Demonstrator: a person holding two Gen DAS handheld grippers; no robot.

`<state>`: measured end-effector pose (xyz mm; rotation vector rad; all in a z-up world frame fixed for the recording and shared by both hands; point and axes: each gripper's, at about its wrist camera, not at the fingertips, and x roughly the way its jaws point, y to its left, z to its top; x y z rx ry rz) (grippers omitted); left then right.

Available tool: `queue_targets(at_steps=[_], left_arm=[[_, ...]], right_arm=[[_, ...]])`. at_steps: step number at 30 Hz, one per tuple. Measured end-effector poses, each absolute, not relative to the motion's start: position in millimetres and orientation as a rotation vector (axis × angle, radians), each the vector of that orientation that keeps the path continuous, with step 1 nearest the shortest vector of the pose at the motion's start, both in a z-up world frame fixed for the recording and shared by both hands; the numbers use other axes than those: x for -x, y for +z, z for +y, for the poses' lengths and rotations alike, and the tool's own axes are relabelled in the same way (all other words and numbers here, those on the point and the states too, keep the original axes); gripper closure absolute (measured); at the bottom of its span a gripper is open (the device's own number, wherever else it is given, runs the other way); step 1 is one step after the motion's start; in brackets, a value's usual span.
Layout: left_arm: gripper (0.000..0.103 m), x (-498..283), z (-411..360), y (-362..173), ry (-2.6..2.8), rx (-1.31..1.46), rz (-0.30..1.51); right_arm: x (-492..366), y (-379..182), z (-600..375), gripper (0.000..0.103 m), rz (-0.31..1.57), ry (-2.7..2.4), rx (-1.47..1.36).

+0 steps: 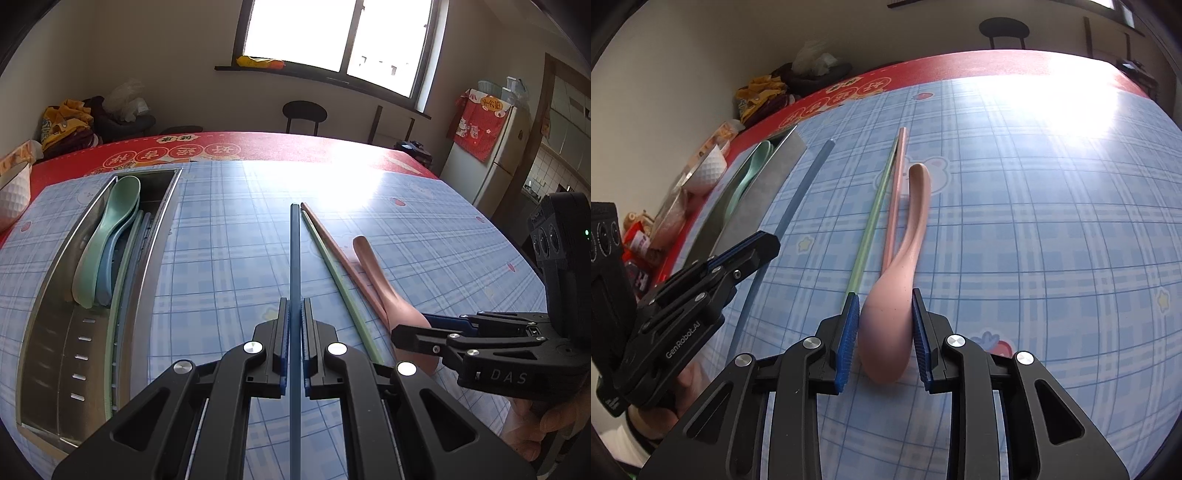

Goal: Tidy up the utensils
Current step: 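Carry the blue chopstick into the steel rack with the left tool while the right tool lifts the pink spoon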

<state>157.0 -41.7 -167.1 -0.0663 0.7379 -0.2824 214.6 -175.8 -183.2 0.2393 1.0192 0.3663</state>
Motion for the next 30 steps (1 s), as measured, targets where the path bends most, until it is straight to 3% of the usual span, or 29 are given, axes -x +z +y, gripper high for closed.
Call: queue_targets(at_steps=[10,12,20,30], left_arm=[[0.097,-156.5,-42.5,-167.5,-0.285,0.067,0.739],[0.097,-156.1,-42.9,-167.6,-0.284,0.067,0.739],[0.097,-156.1,-43.1,-167.3,-0.284,0.067,0.739],[0.097,-155.0,-40.9,-167.2,-0.288,0.085,0.732]], right_arm=[[-237.2,-167.3,-185.1,0.082,0.959,0.206,-0.012],[-238.9,-165.8,-179.8,0.094,0.948,0.188,0.067],[-246.1,-171.7,-171.6,0.094,0.970,0.146,0.252],[-248.0,-157.2,-189.2,0.094,0.934,0.196,0.066]])
